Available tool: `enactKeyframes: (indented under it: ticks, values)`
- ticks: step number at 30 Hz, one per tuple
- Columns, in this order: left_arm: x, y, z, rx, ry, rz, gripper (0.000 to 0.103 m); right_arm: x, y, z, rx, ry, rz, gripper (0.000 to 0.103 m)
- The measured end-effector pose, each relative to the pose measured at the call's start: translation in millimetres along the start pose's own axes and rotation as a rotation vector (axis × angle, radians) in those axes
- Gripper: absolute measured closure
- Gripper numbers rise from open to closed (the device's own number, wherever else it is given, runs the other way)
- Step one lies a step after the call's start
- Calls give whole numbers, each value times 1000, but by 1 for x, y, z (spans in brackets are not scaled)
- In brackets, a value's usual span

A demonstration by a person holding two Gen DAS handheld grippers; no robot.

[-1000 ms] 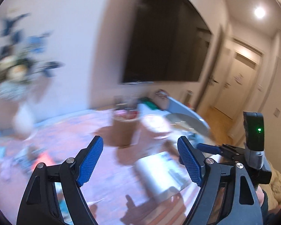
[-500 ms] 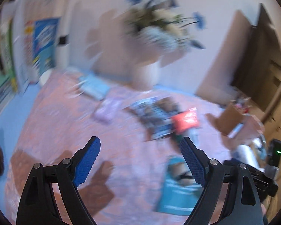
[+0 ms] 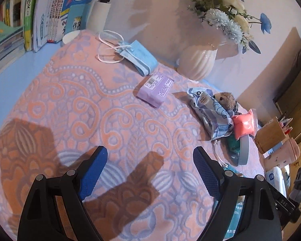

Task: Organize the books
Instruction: 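Return both open tools to the bed items, then grasp the purple wipes pack with left tool while right tool grasps the tape roll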

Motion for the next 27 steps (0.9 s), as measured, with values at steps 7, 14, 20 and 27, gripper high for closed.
enactKeyframes:
  ticks: [7,14,20,27]
  values:
    - [-20,40,-29,-68,-153,-28,17,-7,7,22,-118,-17,88,21]
    - [-68,25,-55,-61,-324,-43,17,-40,2,71,-106,145,88,13]
    - [-76,-37,-50,-40,-299,50,17,-41,-38,72,-112,137,137,13]
    - [-73,-84,-47,-70,-299,90,18,-42,-68,63,-146,94,163,13]
Point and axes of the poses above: each gripper's, at about its wrist camera, not at the fingertips, and y roughly against the way its jaws point, z to its left, x to its underside, the point moved 5 cm from there along -y, roughly the way its jaws point, and after that the axes turned 7 degrees about -x, right-handed, at the moved point
